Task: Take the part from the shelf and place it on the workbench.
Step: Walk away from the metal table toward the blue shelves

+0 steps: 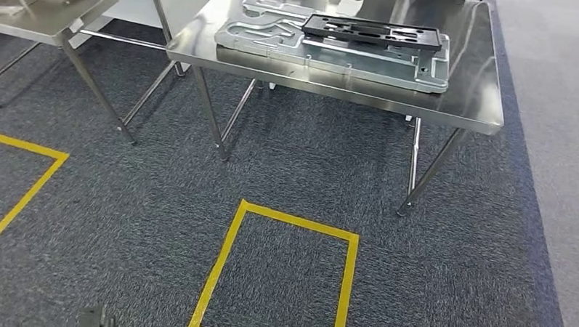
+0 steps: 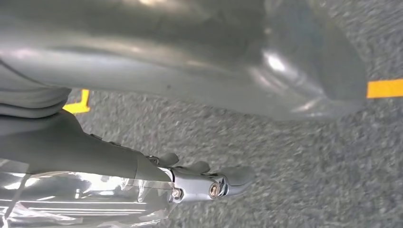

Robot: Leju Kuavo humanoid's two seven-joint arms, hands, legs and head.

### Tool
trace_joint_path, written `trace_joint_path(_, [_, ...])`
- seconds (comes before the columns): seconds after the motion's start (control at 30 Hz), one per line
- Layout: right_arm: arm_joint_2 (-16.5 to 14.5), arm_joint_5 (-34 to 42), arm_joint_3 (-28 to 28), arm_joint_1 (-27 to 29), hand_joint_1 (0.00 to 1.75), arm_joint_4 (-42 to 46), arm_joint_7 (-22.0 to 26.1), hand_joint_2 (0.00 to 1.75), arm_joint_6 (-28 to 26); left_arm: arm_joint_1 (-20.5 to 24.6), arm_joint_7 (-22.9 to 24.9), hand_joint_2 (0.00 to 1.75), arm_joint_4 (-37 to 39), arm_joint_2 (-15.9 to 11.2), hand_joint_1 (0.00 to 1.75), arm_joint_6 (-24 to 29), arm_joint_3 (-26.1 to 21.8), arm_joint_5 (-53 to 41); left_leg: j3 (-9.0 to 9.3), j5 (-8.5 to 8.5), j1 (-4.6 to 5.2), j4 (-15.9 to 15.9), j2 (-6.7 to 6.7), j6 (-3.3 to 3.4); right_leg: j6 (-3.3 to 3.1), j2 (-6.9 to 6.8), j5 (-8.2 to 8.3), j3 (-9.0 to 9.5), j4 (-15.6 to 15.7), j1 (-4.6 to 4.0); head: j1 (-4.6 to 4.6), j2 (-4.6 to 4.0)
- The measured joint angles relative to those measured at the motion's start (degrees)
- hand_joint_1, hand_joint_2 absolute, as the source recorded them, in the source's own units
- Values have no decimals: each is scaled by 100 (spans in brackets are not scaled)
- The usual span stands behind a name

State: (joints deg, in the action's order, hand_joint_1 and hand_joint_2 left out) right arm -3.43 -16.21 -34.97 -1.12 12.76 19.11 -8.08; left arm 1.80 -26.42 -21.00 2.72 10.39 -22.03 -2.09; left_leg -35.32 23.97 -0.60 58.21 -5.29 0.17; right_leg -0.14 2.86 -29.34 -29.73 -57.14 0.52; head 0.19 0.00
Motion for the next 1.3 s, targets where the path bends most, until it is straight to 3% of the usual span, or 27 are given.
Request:
trace_joint_path(0.03, [-10,-49,-10,-6,0,-4,41,0,27,-32,-355,0,112,-166,0,-42,148,-118,-29,24,7,29,13,-39,-47,-81,26,0,18,9,-10,0])
trace_joint_path(0.1, [-28,-208,-13,-36,0,-7,142,0,94,-38,-535,0,334,-440,0,-153,452,-349,-199,319,17,440,228,-102,-130,-226,80,-15,50,28,-77,0])
trace_joint_path(0.17, [-35,-393,-12,-57,0,-7,227,0,172,-24,-422,0,484,-621,0,-295,701,-530,-468,758,5,1191,426,-155,-165,-357,99,-49,44,9,-132,-1])
trace_joint_path(0.2, [-39,-485,-11,-63,0,-8,251,0,210,-22,-372,0,544,-691,0,-374,805,-638,-550,883,-4,1474,458,-170,-168,-428,103,-67,35,-1,-135,-1])
trace_joint_path(0.23, [-40,-580,-5,-70,0,-9,262,0,240,-21,-316,0,602,-752,0,-445,911,-766,-532,904,-10,1566,479,-179,-169,-504,106,-83,23,-12,-135,-1])
trace_joint_path(0.27, [-41,-685,3,-82,0,-11,260,0,250,-19,-260,0,654,-829,0,-493,1021,-904,-402,831,-14,1436,506,-177,-168,-578,108,-97,9,-22,-134,0])
trace_joint_path(0.3, [-42,-809,23,-97,0,-12,251,0,238,-15,-211,0,696,-913,0,-519,1144,-1047,-166,696,-11,1110,562,-165,-166,-649,109,-107,-6,-30,-135,-1])
trace_joint_path(0.37, [-40,-1067,98,-128,0,-13,252,0,182,20,-210,0,742,-1061,0,-516,1369,-1265,340,493,25,310,791,-96,-142,-781,104,-110,-38,-54,-138,0])
trace_joint_path(0.4, [-34,-1160,141,-139,0,-13,285,0,158,44,-273,0,753,-1109,0,-516,1456,-1321,478,452,51,62,868,-51,-116,-842,103,-109,-50,-66,-136,0])
trace_joint_path(0.43, [-23,-1210,173,-153,0,-13,349,0,147,63,-370,0,761,-1139,0,-524,1509,-1324,524,449,75,-54,902,-7,-86,-899,105,-108,-57,-75,-135,0])
trace_joint_path(0.5, [9,-1210,191,-185,0,-11,612,0,164,84,-614,0,784,-1159,0,-574,1535,-1213,500,407,79,-85,790,67,-20,-988,113,-103,-56,-80,-131,0])
trace_joint_path(0.53, [32,-1196,187,-200,0,-9,792,0,190,100,-719,0,794,-1158,0,-607,1518,-1120,498,373,65,-108,738,100,17,-933,85,-108,-83,-73,-128,0])
trace_joint_path(0.6, [78,-1179,175,-209,0,2,1143,0,238,191,-848,0,802,-1138,0,-697,1443,-939,476,293,28,-152,627,175,83,-644,-163,-246,-403,-50,-110,0])
trace_joint_path(0.67, [124,-1186,150,-210,0,15,1325,0,234,298,-899,0,802,-1094,0,-816,1344,-832,413,245,29,-152,507,214,117,-370,-569,-565,-1111,-21,-96,0])
trace_joint_path(0.7, [143,-1193,127,-211,0,22,1363,0,220,326,-921,0,802,-1065,0,-874,1302,-809,388,228,30,-149,441,218,127,-327,-704,-717,-1447,-16,-94,0])
trace_joint_path(0.73, [157,-1200,105,-213,0,28,1381,0,206,332,-941,0,802,-1036,0,-914,1265,-802,372,217,31,-143,377,215,133,-313,-726,-793,-1623,-15,-94,0])
trace_joint_path(0.77, [165,-1210,85,-214,0,34,1394,0,193,329,-954,0,802,-1008,0,-945,1234,-798,362,209,30,-134,313,210,133,-304,-633,-768,-1591,-14,-93,0])
trace_joint_path(0.8, [170,-1224,69,-215,0,37,1401,0,177,325,-957,0,802,-983,0,-974,1208,-789,358,205,29,-123,246,202,124,-279,-443,-637,-1338,-11,-92,0])
trace_joint_path(0.87, [179,-1287,50,-214,0,39,1371,0,128,334,-899,0,803,-924,0,-1035,1153,-770,342,201,38,-89,117,176,83,-67,-55,-247,-547,-1,-87,0])
trace_joint_path(0.93, [185,-1376,41,-210,0,38,1279,0,48,344,-763,0,803,-862,0,-1063,1096,-771,292,188,44,-57,0,119,49,119,70,-47,-87,6,-89,0])
trace_joint_path(1.0, [184,-1444,38,-205,0,37,1172,0,-31,303,-628,0,809,-808,0,-1047,1055,-801,233,154,33,-56,-118,39,10,63,66,-42,-30,4,-91,0])
trace_joint_path(1.03, [175,-1470,37,-203,0,37,1119,0,-60,266,-571,0,817,-781,0,-1034,1045,-822,213,157,25,-37,-103,10,-23,-4,85,-37,-7,10,-86,0])
trace_joint_path(1.1, [159,-1530,34,-194,0,35,979,0,-122,212,-417,0,835,-742,0,-1010,1034,-879,98,311,27,185,123,-42,-98,-144,119,-26,41,32,-111,0])
trace_joint_path(1.17, [151,-1595,24,-163,0,30,715,0,-199,199,-142,0,852,-717,0,-991,1032,-983,-189,681,6,828,394,-86,-141,-299,122,-33,52,22,-143,0])
trace_joint_path(1.23, [150,-1656,-7,-131,0,23,278,0,-300,152,255,0,877,-676,0,-935,1034,-1119,-465,943,-28,1475,467,-131,-148,-462,115,-51,40,14,-150,0])
trace_joint_path(1.27, [150,-1676,-38,-121,0,19,21,0,-352,103,432,0,889,-651,0,-891,1035,-1178,-467,918,-42,1529,487,-147,-142,-531,110,-56,31,16,-150,0])
trace_joint_path(1.3, [145,-1689,-73,-110,0,14,-211,0,-395,50,557,0,896,-627,0,-850,1035,-1214,-350,793,-55,1348,516,-156,-128,-595,101,-58,19,18,-152,0])
